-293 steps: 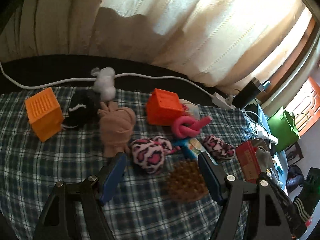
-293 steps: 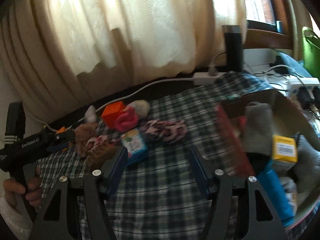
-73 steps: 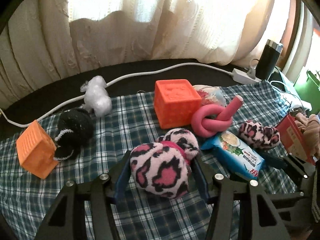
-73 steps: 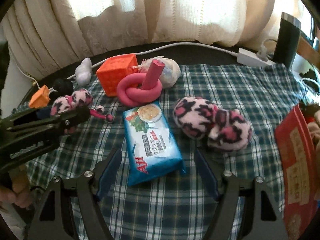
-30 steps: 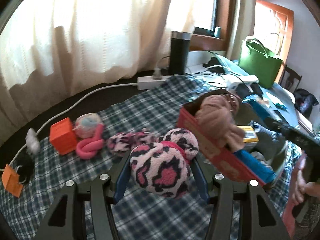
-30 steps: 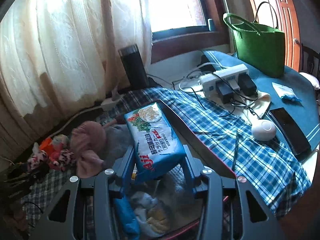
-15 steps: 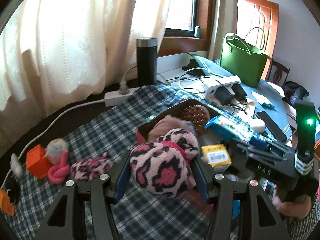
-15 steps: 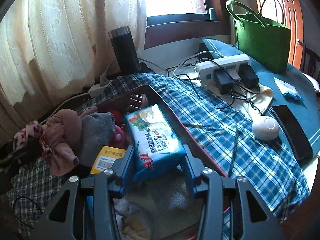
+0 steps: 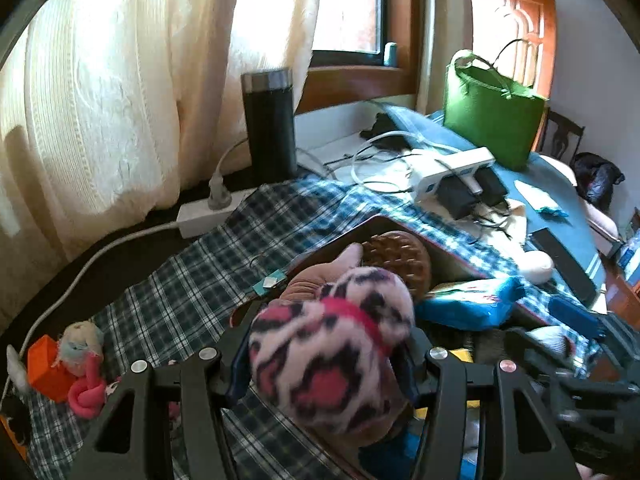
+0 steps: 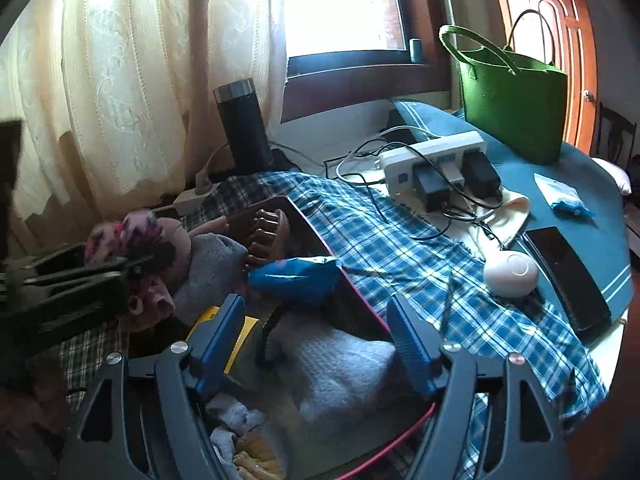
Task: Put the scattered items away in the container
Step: 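Lower the leopard-print plush into the red tin and open the left gripper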
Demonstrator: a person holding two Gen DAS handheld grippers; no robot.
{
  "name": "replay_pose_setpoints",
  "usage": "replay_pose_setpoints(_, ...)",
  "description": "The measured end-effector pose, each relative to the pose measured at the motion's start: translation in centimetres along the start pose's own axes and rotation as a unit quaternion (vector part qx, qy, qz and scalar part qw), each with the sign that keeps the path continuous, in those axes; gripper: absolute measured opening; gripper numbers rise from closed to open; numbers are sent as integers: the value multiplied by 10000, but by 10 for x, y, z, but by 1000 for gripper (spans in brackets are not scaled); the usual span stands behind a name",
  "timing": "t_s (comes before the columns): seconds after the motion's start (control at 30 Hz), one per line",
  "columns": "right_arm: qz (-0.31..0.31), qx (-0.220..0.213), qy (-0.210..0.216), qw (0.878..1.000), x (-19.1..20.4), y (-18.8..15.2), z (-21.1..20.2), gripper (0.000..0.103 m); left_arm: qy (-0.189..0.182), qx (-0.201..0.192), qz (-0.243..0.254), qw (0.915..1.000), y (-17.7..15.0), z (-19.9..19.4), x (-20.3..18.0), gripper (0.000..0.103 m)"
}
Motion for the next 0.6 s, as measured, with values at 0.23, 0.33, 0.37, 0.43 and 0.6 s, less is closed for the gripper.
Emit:
replay_pose_setpoints(0.23, 53, 25, -52, 10000, -2, -3, 0, 77, 157, -50, 163, 9997, 2, 18, 3, 61)
replay_pose_setpoints(0.33, 10, 24, -61, 10000, 1, -4, -1, 77, 290, -16, 232, 9993, -2, 25, 7, 61)
replay_pose_setpoints(0.37, -15, 14, -78, 10000, 3, -3, -3, 77, 304, 1, 225, 9993, -3, 26, 8, 61)
replay_pose_setpoints(0.43, -57, -13, -112, 9999, 5, -3, -7, 77, 264, 39, 123, 9996, -5, 25, 12, 62)
replay_pose_setpoints(0.6, -78, -70, -150, 9998, 8, 0, -15, 77, 21, 150, -144, 9998, -5, 16, 17, 63)
Point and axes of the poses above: each gripper's, at about its wrist camera, not at the fingertips, and z roughly the way its jaws point, x to its left, y to its top, the point moved 10 cm from there along z, roughly the way its jaws point, and after that the axes turned 13 degrees about -z, right-handed, at the moved point
